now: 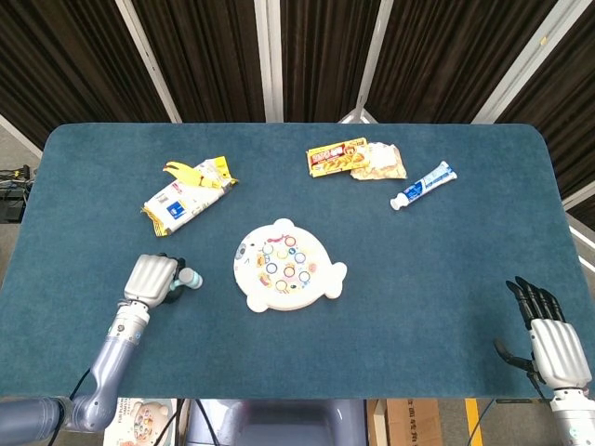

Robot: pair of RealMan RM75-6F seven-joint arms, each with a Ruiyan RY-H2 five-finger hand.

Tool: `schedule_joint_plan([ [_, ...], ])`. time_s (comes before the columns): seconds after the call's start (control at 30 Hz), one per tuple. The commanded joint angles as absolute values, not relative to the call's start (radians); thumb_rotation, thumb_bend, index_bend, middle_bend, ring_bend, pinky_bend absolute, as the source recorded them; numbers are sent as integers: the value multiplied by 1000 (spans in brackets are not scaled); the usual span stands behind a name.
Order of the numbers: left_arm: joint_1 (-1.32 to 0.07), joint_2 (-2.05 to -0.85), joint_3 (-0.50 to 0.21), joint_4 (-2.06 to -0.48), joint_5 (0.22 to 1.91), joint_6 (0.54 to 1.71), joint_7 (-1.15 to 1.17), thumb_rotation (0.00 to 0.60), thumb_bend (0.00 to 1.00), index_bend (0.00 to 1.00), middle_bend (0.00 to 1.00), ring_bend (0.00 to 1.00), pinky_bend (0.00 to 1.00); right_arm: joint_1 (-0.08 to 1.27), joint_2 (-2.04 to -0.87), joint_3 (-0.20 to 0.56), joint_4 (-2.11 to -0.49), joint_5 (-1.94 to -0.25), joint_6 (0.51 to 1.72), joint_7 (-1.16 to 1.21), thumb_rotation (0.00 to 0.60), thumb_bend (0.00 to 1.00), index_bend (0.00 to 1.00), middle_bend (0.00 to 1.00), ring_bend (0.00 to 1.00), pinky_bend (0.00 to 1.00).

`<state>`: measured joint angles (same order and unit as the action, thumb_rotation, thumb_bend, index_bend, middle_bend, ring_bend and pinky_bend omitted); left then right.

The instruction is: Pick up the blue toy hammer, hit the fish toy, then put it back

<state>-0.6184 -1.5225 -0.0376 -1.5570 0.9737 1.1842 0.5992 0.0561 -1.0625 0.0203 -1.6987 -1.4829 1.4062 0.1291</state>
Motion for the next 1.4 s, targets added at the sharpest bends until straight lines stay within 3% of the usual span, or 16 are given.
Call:
schedule_joint_plan([
  [0.03,-614,-1522,-40,-1556,973,1182,602,600,373,549,575,426,557,56,-1062,21,-1699,-1483,1407,129,600,307,0,0,0,0],
  [0.5,-602,-1513,-60,-1552,970,1172,624,600,370,528,564,425,551,55,-1063,20,-1701,-1486,1410,129,600,307,0,0,0,0],
  [0.67,-599,-1511,-62,-1556,962,1170,638,600,317,515,551,420,544,54,-1063,20,-1702,-1487,1411,129,600,306,0,0,0,0],
  [1.4,-588,-1502,-97,-1535,967,1178,624,600,322,507,551,420,530,54,-1062,18,-1705,-1489,1410,124,600,306,0,0,0,0],
])
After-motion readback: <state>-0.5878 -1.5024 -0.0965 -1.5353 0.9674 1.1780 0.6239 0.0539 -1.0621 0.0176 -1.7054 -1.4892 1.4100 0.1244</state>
